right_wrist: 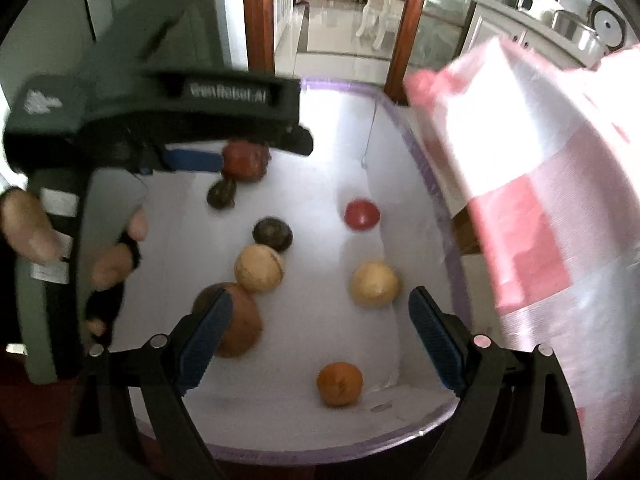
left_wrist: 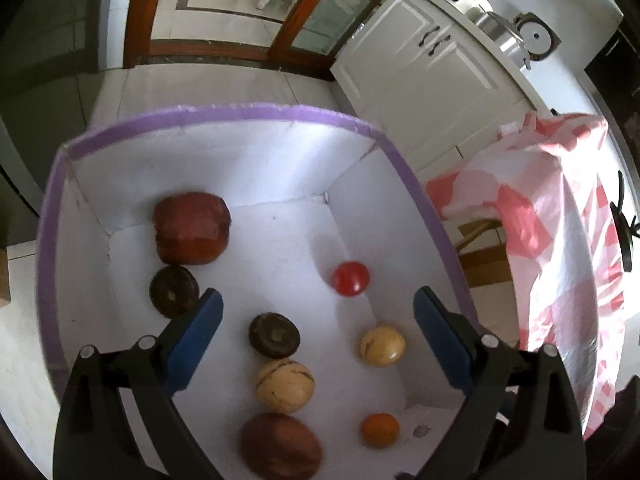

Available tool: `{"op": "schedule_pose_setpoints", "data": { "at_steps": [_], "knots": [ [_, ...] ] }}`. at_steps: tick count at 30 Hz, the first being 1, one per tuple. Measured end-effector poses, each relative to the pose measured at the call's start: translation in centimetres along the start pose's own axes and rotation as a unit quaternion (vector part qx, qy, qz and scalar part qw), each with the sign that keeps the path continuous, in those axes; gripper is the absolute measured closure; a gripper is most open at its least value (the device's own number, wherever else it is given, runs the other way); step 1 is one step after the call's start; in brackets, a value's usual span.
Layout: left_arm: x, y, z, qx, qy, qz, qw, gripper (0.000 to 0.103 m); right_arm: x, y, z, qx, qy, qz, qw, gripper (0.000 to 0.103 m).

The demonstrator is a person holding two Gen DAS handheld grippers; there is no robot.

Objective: Organize fruits

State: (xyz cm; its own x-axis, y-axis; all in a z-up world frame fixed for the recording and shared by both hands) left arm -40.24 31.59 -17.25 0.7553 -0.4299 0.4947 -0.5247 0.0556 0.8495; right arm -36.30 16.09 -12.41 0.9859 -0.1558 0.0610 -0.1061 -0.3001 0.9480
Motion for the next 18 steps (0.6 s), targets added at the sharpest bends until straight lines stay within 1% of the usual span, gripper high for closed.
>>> {"op": "schedule_pose_setpoints", "data": {
  "at_steps": [2, 4, 6, 9, 11, 14, 15, 16, 17, 18],
  "knots": [
    [0.3, 1.2, -0.7, 0.015, 0.000, -0.006, 0.9999, 0.007, 0.5, 1.6, -0.2, 0.019, -0.012, -0.009, 1.000, 0.016],
    [0.8, 2.8, -1.6, 0.041, -0.003, -0.021, 0.9989, 0.007, 1.5, 3.9, -0.4, 0.046, -0.034, -0.024, 0.998, 0.016],
    [1.7, 4.6, -2.4, 0.071, -0.006, -0.046, 0.9964, 0.002, 2.5, 6.1, -0.6, 0.074, -0.055, -0.035, 0.995, 0.016],
    [3.8, 7.2, -3.5, 0.111, -0.024, -0.065, 0.9915, 0.002, 4.3, 10.3, -0.8, 0.130, -0.090, -0.049, 0.986, 0.016],
    [6.9, 9.0, -4.0, 0.145, -0.058, -0.072, 0.9851, 0.002, 6.2, 13.9, -0.4, 0.174, -0.117, -0.052, 0.976, 0.016],
    [12.3, 11.0, -3.9, 0.193, -0.122, -0.077, 0.9705, 0.002, 9.5, 18.6, 1.0, 0.234, -0.162, -0.046, 0.958, 0.016],
    [15.1, 11.5, -3.6, 0.209, -0.158, -0.078, 0.9618, 0.002, 10.5, 19.7, 1.6, 0.248, -0.176, -0.040, 0.952, 0.016],
    [17.4, 11.7, -3.3, 0.218, -0.188, -0.079, 0.9544, 0.002, 12.0, 21.1, 2.5, 0.266, -0.197, -0.027, 0.943, 0.016],
    [19.4, 11.7, -3.1, 0.223, -0.210, -0.079, 0.9486, 0.002, 13.3, 22.0, 3.3, 0.277, -0.215, -0.015, 0.936, 0.016],
    [21.5, 11.6, -2.7, 0.227, -0.236, -0.079, 0.9416, 0.002, 15.2, 23.0, 4.5, 0.290, -0.243, -0.001, 0.926, 0.016]
  ]
}}
Point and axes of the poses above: each gripper's, at about its wrist camera, not at the fingertips, and y roughly against the way its jaws point, x to its right, z to its underside, the point moved 6 cm from there along -y, roughly the way its jaws point, and after that the axes turned 15 degrees about -x, right-handed, at the moved point
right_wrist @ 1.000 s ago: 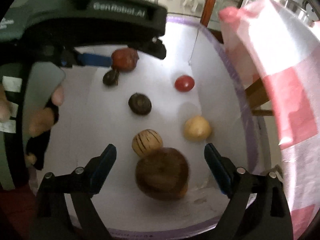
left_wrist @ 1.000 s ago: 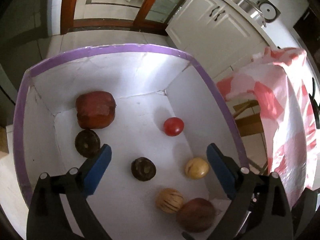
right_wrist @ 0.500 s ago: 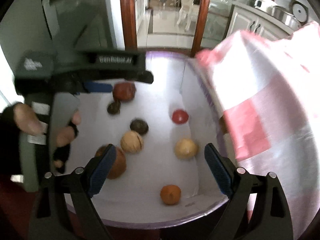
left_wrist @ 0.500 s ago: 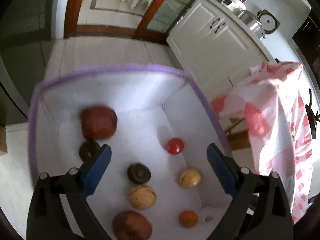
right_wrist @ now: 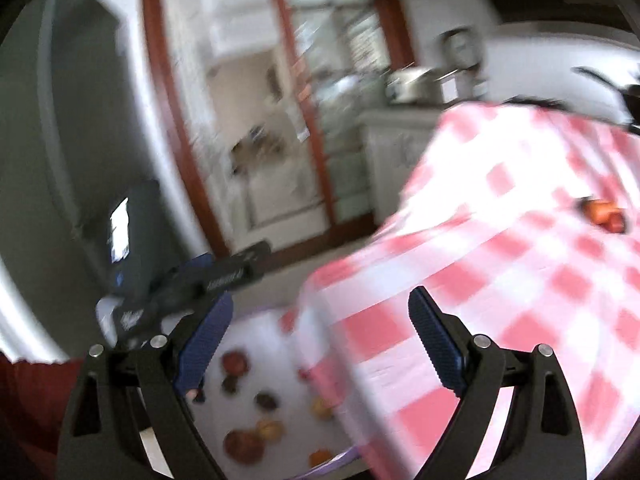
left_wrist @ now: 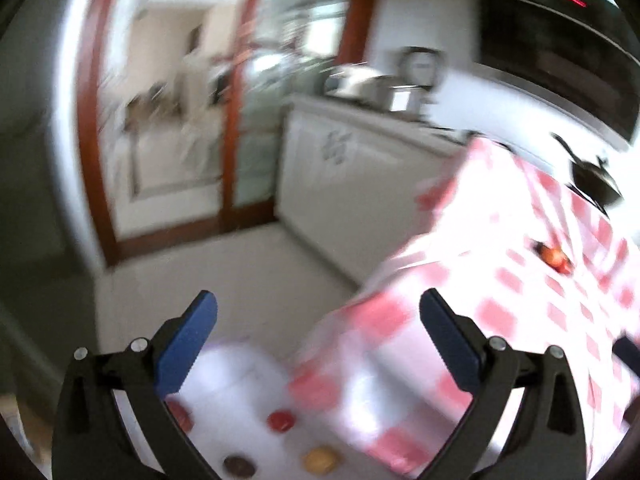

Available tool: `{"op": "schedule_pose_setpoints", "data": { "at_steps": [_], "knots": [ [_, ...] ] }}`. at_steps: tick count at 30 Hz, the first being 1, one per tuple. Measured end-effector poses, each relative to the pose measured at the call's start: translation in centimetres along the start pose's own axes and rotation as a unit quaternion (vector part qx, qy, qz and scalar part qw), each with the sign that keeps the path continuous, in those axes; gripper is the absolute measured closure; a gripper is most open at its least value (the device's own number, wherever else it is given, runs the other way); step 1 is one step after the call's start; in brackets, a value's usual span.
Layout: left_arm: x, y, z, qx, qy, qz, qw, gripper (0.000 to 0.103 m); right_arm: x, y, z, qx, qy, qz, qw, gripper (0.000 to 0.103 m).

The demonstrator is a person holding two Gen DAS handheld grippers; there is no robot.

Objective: Organize fruits

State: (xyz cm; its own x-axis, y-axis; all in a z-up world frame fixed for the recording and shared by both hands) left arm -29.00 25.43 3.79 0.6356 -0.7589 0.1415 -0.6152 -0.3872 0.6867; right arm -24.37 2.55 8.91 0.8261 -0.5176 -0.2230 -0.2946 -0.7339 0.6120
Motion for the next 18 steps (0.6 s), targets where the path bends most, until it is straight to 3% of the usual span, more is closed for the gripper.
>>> {"op": "schedule_pose_setpoints", "data": {
  "at_steps": [3, 6, 11, 14, 18],
  "knots": [
    [7.1, -0.4, -1.5, 0.000, -0.075, 0.036, 0.9965, 0.001, 5.3, 2.3, -0.4, 0.025, -0.059, 0.046, 0.997, 0.016],
    [14.3, -2.6, -2.1, -0.036, -0.134, 0.067, 0.9881, 0.001, 11.2, 3.5, 0.2, 0.033, -0.124, 0.103, 0.986, 0.016],
    [26.0, -8.5, -1.4, -0.118, -0.213, 0.114, 0.9632, 0.002, 20.9, 4.6, 1.7, 0.017, -0.233, 0.171, 0.957, 0.015],
    [31.3, -12.1, -0.5, -0.166, -0.228, 0.138, 0.9494, 0.002, 25.7, 5.2, 3.2, 0.005, -0.285, 0.198, 0.938, 0.015],
    [35.0, -15.5, -1.0, -0.181, -0.219, 0.164, 0.9446, 0.002, 32.0, 4.9, 3.9, -0.008, -0.327, 0.228, 0.917, 0.015]
  ]
}}
Point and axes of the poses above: each gripper's, at about its wrist camera, not at the fingertips, and y roughly against the way its jaws point, x to its right, z to its underside, the point moved 6 cm from there along -y, roughly the way its jaws point, and after that the axes turned 15 degrees about -x, right-handed, at the moved point
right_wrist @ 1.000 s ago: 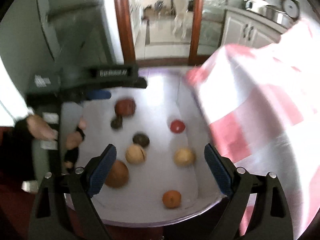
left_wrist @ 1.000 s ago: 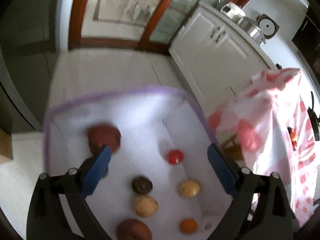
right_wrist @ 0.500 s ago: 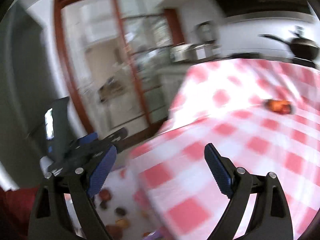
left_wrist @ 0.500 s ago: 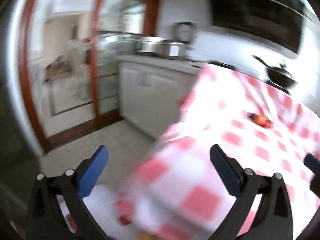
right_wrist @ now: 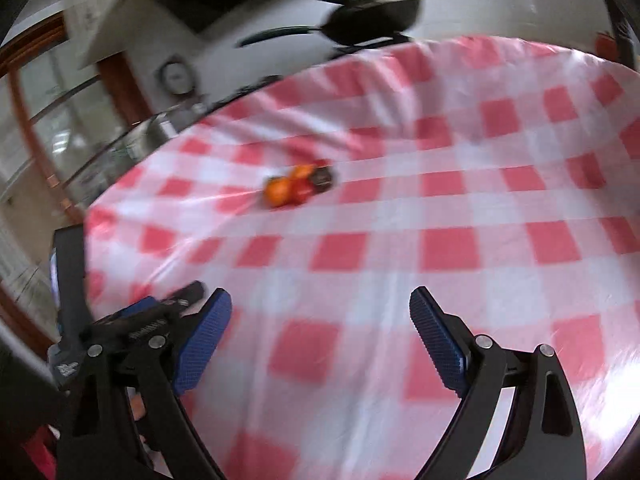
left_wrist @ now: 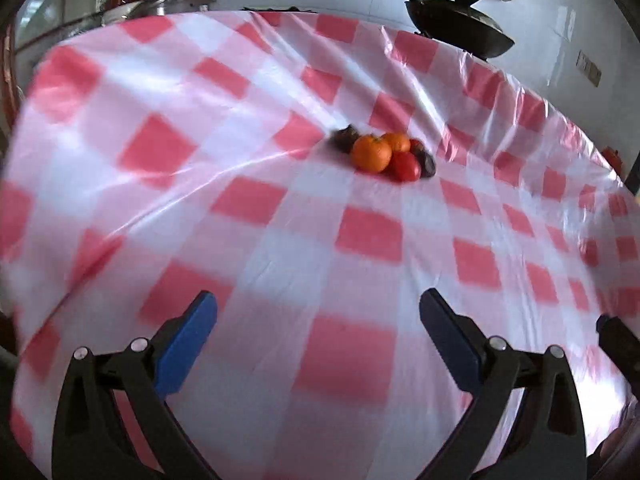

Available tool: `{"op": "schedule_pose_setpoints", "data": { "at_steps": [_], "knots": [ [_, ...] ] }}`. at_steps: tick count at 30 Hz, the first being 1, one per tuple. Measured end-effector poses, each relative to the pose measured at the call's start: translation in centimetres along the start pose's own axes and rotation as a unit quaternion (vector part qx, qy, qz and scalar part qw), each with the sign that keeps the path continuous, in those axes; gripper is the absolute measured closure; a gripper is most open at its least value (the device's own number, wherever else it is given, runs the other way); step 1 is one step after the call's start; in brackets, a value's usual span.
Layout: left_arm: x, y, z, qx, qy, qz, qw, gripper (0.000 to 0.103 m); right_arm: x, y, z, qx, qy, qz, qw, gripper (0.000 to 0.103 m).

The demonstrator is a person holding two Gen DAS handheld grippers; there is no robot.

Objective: Organize fruits

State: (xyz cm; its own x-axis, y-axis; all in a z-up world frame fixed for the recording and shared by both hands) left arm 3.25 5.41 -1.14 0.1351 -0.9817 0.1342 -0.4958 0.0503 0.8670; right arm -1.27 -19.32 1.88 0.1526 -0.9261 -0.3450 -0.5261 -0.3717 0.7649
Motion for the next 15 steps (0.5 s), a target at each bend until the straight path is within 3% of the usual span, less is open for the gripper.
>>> {"op": "schedule_pose_setpoints", "data": {
  "at_steps": [4, 7, 10, 15],
  "knots": [
    [0.4, -2.6, -2.5, -0.001, 0.004, 0.012, 0.9999, 0.002, 3.6, -3.6, -3.7, -0.023, -0.033, 0.026, 0.999, 0.015],
    [-0.1, -3.7, -3.3, -0.015, 0.020, 0.057, 0.9981, 0.002, 4.6, -6.0, -5.9, -0.034, -0.026, 0.047, 0.998, 0.015],
    [-0.5, -3.2, -3.2, 0.003, 0.028, 0.093, 0.9953, 0.002, 4.2, -8.9, -7.9, -0.049, -0.001, 0.062, 0.997, 0.015],
    [-0.6, -2.9, -3.2, 0.014, 0.035, 0.097, 0.9945, 0.002, 0.9, -13.8, -11.0, -0.075, 0.065, 0.061, 0.993, 0.019]
  ]
}}
Point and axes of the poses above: each gripper's, at about its wrist camera, not at the fingertips, and y roughly against the way its jaws point, x to its right, z to its underside, the point moved 6 cm from there along -y, roughly the way its jaws point, and after that the axes turned 15 degrees about -x, right-handed, at the moved point
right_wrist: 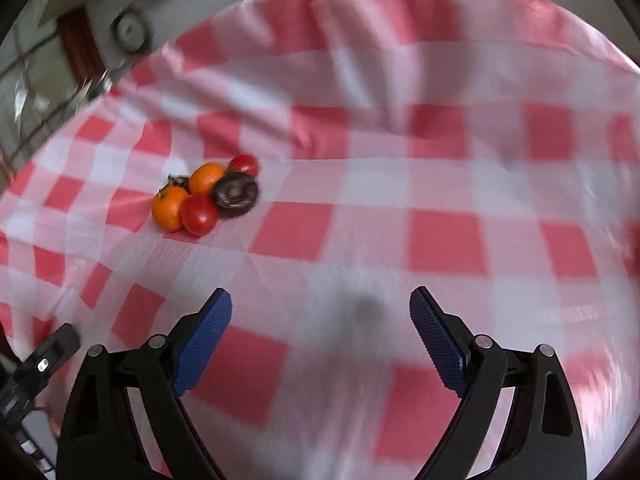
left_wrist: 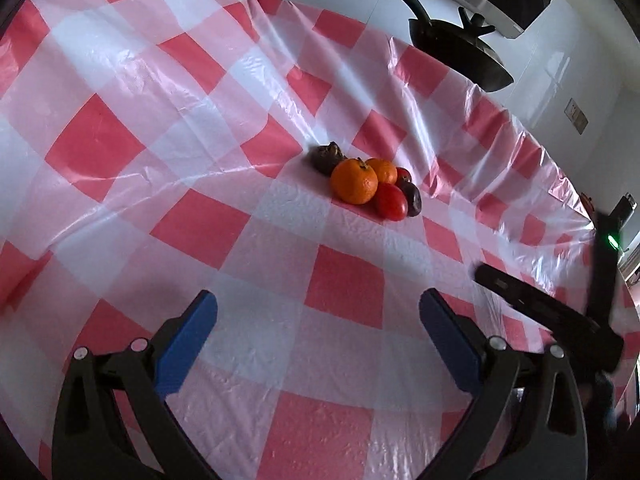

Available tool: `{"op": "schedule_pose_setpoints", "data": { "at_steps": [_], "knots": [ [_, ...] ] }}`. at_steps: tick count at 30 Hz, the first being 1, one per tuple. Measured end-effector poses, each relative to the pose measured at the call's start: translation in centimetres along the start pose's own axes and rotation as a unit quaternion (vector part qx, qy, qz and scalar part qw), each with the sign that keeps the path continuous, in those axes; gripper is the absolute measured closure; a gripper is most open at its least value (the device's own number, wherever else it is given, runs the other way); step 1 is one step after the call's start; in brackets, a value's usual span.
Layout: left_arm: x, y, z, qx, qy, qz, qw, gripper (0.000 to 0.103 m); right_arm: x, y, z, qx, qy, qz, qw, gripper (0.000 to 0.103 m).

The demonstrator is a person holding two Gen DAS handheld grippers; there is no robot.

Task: Organize fruits
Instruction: 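Grasp a dark round fruit from the pile with the right tool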

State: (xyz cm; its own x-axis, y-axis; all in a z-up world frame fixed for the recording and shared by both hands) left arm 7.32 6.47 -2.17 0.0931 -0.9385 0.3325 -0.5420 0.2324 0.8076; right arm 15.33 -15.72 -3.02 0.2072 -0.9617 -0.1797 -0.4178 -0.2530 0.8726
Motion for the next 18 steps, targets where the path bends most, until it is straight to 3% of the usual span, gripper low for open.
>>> {"op": "schedule_pose_setpoints", "data": {
  "at_steps": [5, 9, 13, 18],
  "knots": [
    [-0.1, 0.2, 0.1, 0.001, 0.005, 0.003, 1.0000, 0.002, -2.3, -1.2, -3.9, 0.003, -0.013, -0.067, 0.998, 0.026],
    [-0.2, 0.2, 0.0, 0.002, 0.008, 0.007, 0.9999, 0.002, -3.0, -2.7, -6.3, -0.007, -0.042, -0.092, 0.995, 0.034],
    [-0.2, 0.2, 0.0, 0.003, 0.011, 0.010, 0.9999, 0.002, -3.6, -4.8, -7.5, -0.034, -0.054, -0.067, 0.996, 0.044],
    [-0.2, 0.2, 0.0, 0.004, 0.011, 0.013, 0.9998, 0.002, -4.2, -5.8, -8.6, -0.042, -0.062, -0.051, 0.996, 0.047]
  ]
}}
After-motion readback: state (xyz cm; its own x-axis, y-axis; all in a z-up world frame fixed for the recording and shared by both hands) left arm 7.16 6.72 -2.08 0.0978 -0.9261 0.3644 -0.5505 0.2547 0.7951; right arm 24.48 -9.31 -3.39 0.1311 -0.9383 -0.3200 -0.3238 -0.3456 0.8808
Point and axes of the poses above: each gripper's, at about its wrist camera, not at the fingertips, and y roughly against the way its jaws point, x to its right, z to its underside, the point moved 6 cm from there along -y, roughly the way its jaws point, and after that the axes turned 15 degrees about -x, right-handed, at the moved point
